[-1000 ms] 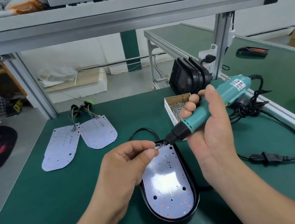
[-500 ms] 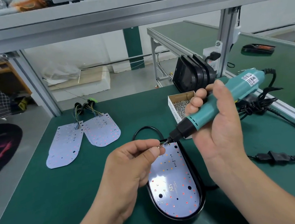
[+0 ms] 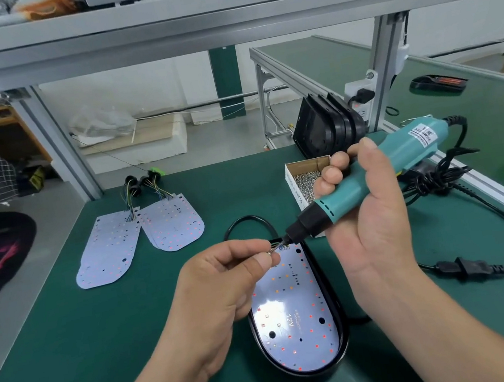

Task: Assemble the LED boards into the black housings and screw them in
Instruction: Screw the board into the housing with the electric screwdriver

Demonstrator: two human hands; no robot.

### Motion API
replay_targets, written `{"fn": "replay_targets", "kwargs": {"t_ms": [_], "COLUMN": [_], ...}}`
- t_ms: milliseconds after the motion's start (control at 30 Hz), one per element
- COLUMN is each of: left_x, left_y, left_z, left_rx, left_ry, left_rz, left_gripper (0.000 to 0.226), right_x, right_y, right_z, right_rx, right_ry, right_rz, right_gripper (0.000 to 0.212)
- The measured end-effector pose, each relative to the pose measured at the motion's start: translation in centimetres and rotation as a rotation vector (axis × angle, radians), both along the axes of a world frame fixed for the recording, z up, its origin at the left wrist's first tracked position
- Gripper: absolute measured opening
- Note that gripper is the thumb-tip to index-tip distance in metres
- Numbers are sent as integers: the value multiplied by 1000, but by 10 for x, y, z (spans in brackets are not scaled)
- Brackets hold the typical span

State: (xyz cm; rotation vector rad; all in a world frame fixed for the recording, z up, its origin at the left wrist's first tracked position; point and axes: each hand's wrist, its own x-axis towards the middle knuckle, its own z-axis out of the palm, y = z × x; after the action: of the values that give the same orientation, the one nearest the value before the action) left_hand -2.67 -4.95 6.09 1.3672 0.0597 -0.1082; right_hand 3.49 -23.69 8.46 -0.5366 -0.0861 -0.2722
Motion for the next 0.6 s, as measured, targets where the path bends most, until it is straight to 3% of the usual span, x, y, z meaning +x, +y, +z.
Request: {"fn": "replay_targets", "kwargs": {"t_ms": [200, 400, 600], "left_x": [0, -1, -2], "left_y": [-1, -4, -4], "left_z": [-1, -1, 2], "left_rx": [10, 224, 269], "left_ry": [-11, -177, -181], "left_rz": [19, 137, 158], "left_gripper": [20, 20, 20], "right_x": [-1, -2, 2], "right_y": [1, 6, 8], "right_z": [1, 0, -5], "right_rx": [-27, -63, 17], "right_ry": [-2, 23, 93], "right_rz": [-3, -35, -31], "right_gripper": [14, 21, 30]}}
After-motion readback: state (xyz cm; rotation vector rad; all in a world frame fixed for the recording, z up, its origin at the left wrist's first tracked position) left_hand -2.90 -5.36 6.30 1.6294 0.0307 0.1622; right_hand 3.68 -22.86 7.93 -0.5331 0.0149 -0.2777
